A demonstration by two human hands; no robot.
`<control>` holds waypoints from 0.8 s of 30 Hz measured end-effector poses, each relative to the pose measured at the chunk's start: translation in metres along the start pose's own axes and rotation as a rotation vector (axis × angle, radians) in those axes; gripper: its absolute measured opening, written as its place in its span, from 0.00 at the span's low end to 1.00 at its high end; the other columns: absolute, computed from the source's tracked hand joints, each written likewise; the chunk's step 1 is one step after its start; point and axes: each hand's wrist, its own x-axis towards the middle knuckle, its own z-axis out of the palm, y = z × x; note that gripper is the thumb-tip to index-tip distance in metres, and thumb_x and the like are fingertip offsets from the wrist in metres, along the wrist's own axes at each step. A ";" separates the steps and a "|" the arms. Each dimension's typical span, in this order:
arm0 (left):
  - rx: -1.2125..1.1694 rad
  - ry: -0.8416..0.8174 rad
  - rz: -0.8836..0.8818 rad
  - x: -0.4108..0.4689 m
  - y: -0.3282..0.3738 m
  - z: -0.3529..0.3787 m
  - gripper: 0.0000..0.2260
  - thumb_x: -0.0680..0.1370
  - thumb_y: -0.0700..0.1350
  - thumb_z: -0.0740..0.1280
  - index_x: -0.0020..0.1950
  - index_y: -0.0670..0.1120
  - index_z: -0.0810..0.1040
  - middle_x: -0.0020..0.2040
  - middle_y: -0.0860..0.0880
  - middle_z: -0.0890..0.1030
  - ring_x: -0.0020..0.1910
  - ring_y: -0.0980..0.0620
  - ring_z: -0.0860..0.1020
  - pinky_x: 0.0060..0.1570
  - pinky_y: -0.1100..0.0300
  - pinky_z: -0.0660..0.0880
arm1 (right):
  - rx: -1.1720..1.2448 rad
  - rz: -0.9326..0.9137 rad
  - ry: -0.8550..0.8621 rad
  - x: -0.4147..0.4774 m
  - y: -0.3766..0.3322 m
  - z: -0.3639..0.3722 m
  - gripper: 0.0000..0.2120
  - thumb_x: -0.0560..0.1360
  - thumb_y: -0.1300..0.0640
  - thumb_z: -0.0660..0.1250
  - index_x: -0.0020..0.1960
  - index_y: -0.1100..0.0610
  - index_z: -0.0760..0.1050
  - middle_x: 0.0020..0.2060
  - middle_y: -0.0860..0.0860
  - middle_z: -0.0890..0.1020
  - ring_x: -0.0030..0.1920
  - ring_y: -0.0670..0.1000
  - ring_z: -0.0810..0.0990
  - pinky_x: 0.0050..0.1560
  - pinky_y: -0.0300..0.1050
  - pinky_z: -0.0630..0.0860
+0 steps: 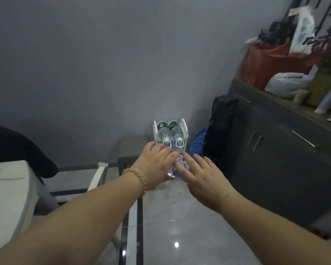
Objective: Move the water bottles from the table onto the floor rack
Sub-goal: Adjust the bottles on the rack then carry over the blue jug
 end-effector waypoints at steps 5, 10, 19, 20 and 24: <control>-0.013 -0.088 0.046 0.065 -0.014 0.061 0.30 0.71 0.63 0.65 0.68 0.48 0.66 0.62 0.49 0.74 0.60 0.46 0.71 0.64 0.47 0.63 | 0.073 0.003 -0.059 0.033 0.057 0.043 0.38 0.78 0.54 0.58 0.73 0.49 0.32 0.76 0.57 0.50 0.63 0.60 0.67 0.55 0.54 0.73; -0.017 -0.145 0.104 0.154 -0.050 0.122 0.27 0.72 0.59 0.67 0.67 0.49 0.66 0.61 0.49 0.73 0.60 0.47 0.70 0.64 0.48 0.62 | 0.077 0.067 -0.090 0.094 0.122 0.093 0.36 0.78 0.52 0.57 0.74 0.49 0.34 0.76 0.56 0.50 0.58 0.57 0.70 0.50 0.50 0.75; 0.007 -0.215 0.121 0.283 -0.128 0.203 0.26 0.74 0.56 0.65 0.68 0.47 0.63 0.63 0.46 0.72 0.63 0.43 0.68 0.67 0.44 0.60 | 0.085 0.091 -0.130 0.218 0.230 0.143 0.37 0.72 0.53 0.67 0.76 0.51 0.52 0.72 0.59 0.64 0.48 0.58 0.75 0.39 0.51 0.76; 0.006 -0.217 0.112 0.290 -0.134 0.211 0.26 0.75 0.56 0.64 0.69 0.47 0.63 0.63 0.45 0.72 0.63 0.43 0.68 0.67 0.44 0.60 | 0.084 0.074 -0.140 0.228 0.238 0.149 0.37 0.72 0.54 0.67 0.76 0.51 0.51 0.72 0.59 0.64 0.48 0.58 0.75 0.40 0.51 0.76; -0.002 -0.273 0.038 0.325 -0.162 0.254 0.25 0.74 0.55 0.60 0.69 0.46 0.64 0.62 0.45 0.73 0.63 0.42 0.69 0.65 0.44 0.62 | 0.106 -0.019 -0.118 0.283 0.279 0.190 0.36 0.76 0.55 0.61 0.75 0.49 0.42 0.75 0.58 0.56 0.52 0.58 0.72 0.45 0.53 0.75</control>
